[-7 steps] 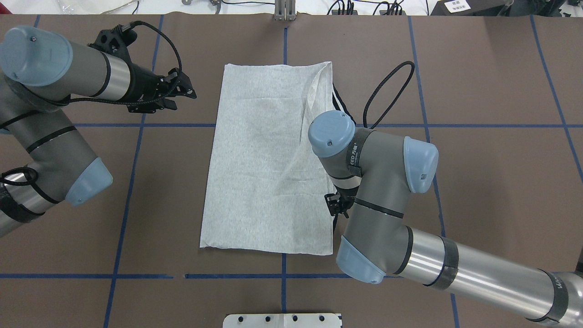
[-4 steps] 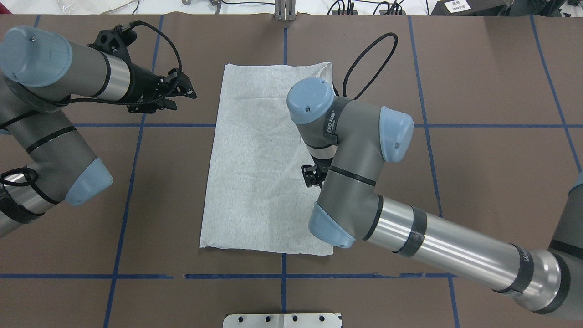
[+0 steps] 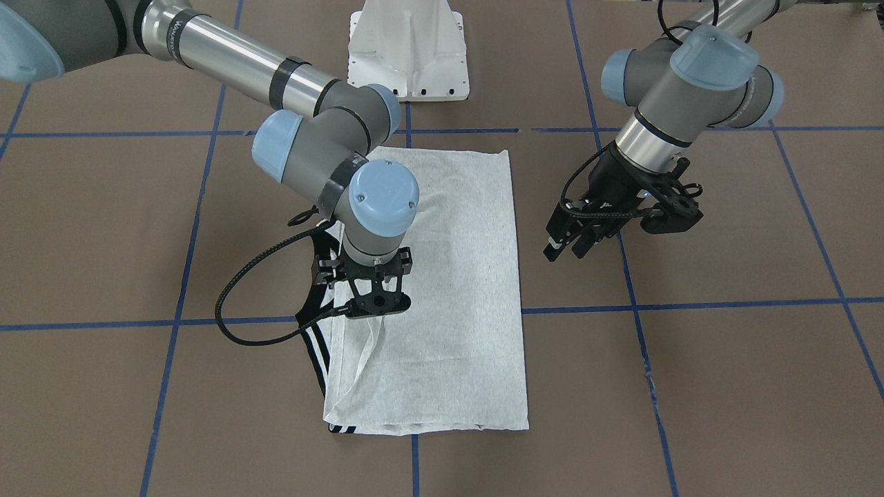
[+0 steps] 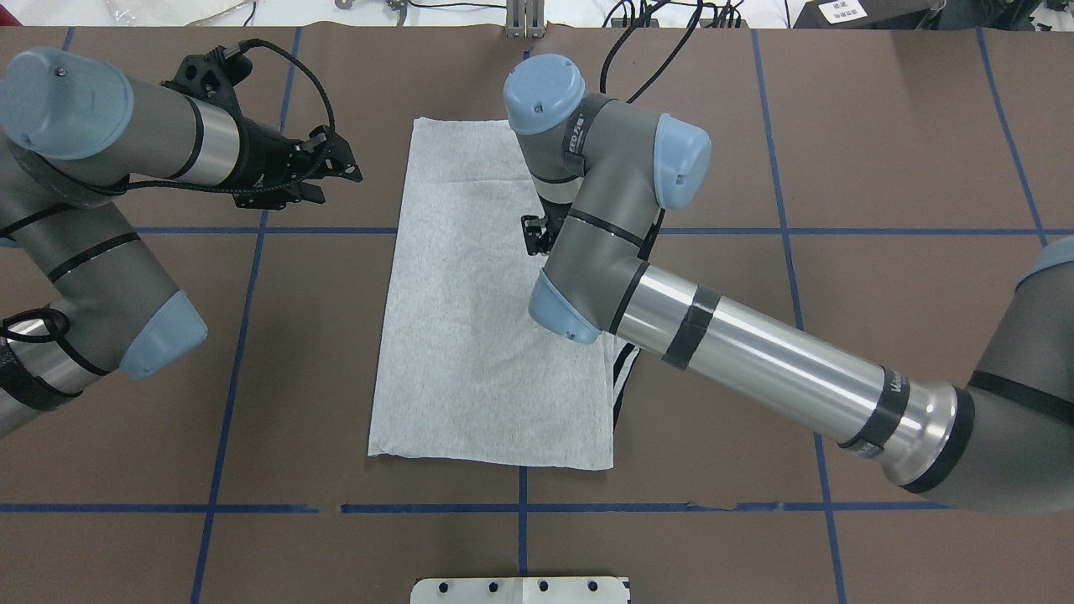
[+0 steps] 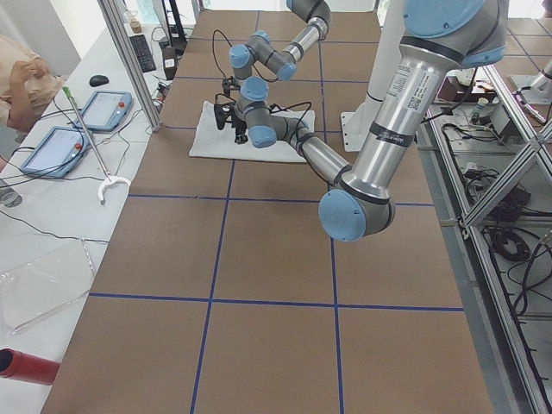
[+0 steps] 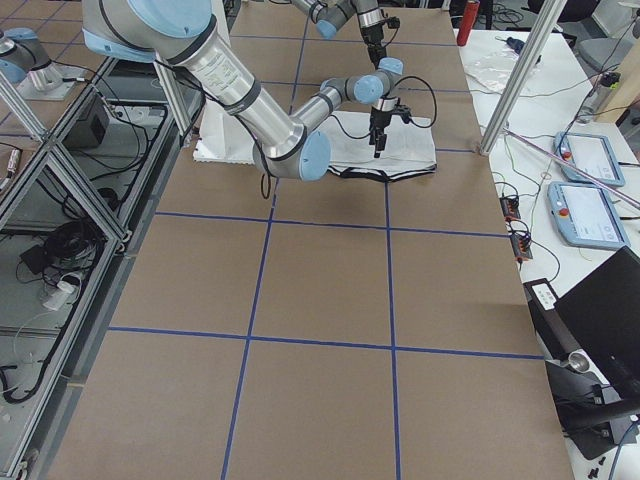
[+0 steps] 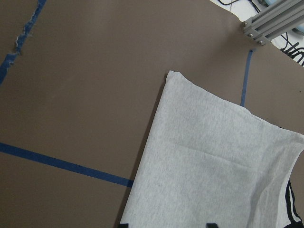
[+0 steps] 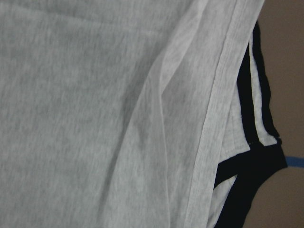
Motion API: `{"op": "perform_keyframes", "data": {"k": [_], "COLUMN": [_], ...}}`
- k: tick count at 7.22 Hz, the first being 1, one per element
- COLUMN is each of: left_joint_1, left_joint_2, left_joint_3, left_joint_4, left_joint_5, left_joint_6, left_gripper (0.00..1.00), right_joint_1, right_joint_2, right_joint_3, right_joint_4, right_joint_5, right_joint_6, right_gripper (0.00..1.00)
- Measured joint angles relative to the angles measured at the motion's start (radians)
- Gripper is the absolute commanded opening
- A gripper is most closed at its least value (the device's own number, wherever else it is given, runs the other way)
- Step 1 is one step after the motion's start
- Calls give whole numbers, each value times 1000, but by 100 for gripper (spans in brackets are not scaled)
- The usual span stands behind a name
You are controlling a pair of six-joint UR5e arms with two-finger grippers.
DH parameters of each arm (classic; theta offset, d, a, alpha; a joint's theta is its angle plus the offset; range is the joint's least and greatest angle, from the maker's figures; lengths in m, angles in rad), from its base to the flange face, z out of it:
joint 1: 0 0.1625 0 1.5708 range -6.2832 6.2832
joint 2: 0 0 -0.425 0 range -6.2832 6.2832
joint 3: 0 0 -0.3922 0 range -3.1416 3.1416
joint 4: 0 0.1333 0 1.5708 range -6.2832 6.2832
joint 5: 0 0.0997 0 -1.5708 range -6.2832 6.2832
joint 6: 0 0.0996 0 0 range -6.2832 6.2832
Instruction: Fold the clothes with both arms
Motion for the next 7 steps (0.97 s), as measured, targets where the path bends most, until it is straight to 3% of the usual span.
{"op": "perform_keyframes", "data": {"k": [4, 7], "left_joint_1": [0, 0], "left_joint_2": [0, -1], "left_joint_3": [3, 0], "left_joint_4": [0, 1], "left_joint_5": [0, 0], "left_joint_6": [0, 1], "left_gripper": [65, 65], "right_joint_1": [44, 94], "right_joint_2": [11, -20], "right_joint_3": [-116, -88], "right_joint_4": [67, 32], "right_joint_5": [-22, 24], "right_joint_6": [8, 1], "right_gripper": [100, 100]}}
